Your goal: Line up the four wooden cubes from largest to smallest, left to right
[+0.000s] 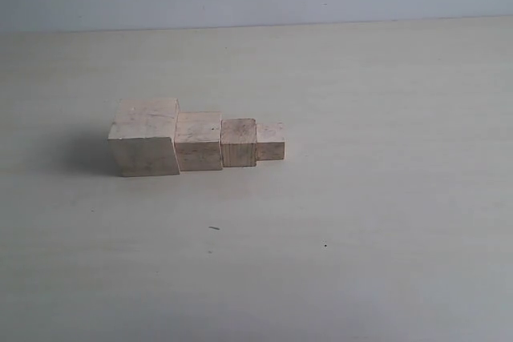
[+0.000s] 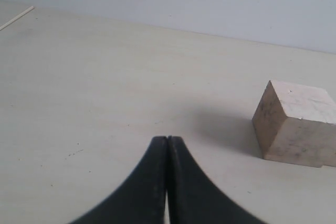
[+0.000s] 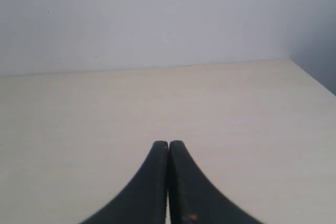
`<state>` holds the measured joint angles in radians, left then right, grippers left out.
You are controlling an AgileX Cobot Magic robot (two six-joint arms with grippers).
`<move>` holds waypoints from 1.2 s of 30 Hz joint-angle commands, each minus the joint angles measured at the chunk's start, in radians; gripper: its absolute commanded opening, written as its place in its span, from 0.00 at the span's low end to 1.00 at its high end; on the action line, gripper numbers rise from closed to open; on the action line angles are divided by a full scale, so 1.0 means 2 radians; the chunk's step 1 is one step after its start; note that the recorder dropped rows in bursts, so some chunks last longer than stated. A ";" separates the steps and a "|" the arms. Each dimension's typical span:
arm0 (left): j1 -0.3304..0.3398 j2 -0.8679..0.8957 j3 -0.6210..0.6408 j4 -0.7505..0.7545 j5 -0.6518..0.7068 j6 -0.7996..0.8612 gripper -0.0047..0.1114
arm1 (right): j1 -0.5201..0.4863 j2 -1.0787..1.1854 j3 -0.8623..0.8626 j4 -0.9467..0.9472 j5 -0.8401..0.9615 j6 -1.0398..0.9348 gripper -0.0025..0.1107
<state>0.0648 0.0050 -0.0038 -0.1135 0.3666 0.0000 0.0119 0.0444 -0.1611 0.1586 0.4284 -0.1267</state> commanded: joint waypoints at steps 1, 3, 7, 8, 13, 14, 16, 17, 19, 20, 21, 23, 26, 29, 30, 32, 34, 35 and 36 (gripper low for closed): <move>-0.003 -0.003 0.002 0.001 -0.004 0.000 0.04 | 0.012 -0.022 0.020 -0.024 -0.008 0.012 0.02; -0.003 -0.003 0.002 0.001 -0.004 0.000 0.04 | 0.012 -0.022 0.036 -0.024 -0.013 0.012 0.02; -0.003 -0.003 0.002 0.001 -0.004 0.000 0.04 | 0.012 -0.022 0.064 -0.023 -0.027 0.012 0.02; -0.003 -0.003 0.002 0.001 -0.004 0.000 0.04 | 0.012 -0.022 0.068 -0.023 -0.030 0.012 0.02; -0.003 -0.003 0.002 0.001 -0.004 0.000 0.04 | 0.012 -0.022 0.081 -0.023 -0.045 0.012 0.02; -0.003 -0.003 0.002 0.001 -0.004 0.000 0.04 | 0.012 -0.022 0.081 -0.025 -0.045 0.011 0.02; -0.003 -0.003 0.002 0.001 -0.004 0.000 0.04 | 0.012 -0.022 0.081 -0.025 -0.045 0.006 0.02; -0.003 -0.003 0.002 0.001 -0.004 0.000 0.04 | 0.012 -0.022 0.081 -0.025 -0.045 0.005 0.02; -0.003 -0.003 0.002 0.001 -0.004 0.000 0.04 | 0.012 -0.022 0.081 -0.025 -0.045 -0.010 0.02; -0.003 -0.003 0.002 0.001 -0.004 0.000 0.04 | 0.012 -0.022 0.081 -0.025 -0.044 -0.020 0.02; -0.003 -0.003 0.002 0.001 -0.004 0.000 0.04 | 0.012 -0.022 0.081 -0.025 -0.041 -0.028 0.02; -0.003 -0.003 0.002 0.001 -0.004 0.000 0.04 | 0.012 -0.022 0.081 -0.025 -0.041 -0.029 0.02; -0.003 -0.003 0.002 0.001 -0.004 0.000 0.04 | 0.012 -0.022 0.081 -0.023 -0.041 -0.027 0.02; -0.003 -0.003 0.002 0.001 -0.004 0.000 0.04 | 0.012 -0.022 0.081 -0.023 -0.042 -0.027 0.02; -0.003 -0.003 0.002 0.001 -0.004 0.000 0.04 | 0.012 -0.022 0.081 -0.022 -0.043 -0.027 0.02; -0.003 -0.003 0.002 0.001 -0.004 0.000 0.04 | 0.012 -0.022 0.081 -0.022 -0.043 -0.027 0.02; -0.003 -0.003 0.002 0.001 -0.004 0.000 0.04 | 0.012 -0.022 0.081 -0.022 -0.043 -0.027 0.02; -0.003 -0.003 0.002 0.001 -0.004 0.000 0.04 | 0.012 -0.022 0.081 -0.022 -0.043 -0.027 0.02; -0.003 -0.003 0.002 0.001 -0.004 0.000 0.04 | 0.012 -0.022 0.081 -0.022 -0.043 -0.027 0.02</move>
<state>0.0648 0.0050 -0.0038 -0.1135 0.3666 0.0000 0.0342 0.0063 -0.0052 0.1180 0.3546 -0.1716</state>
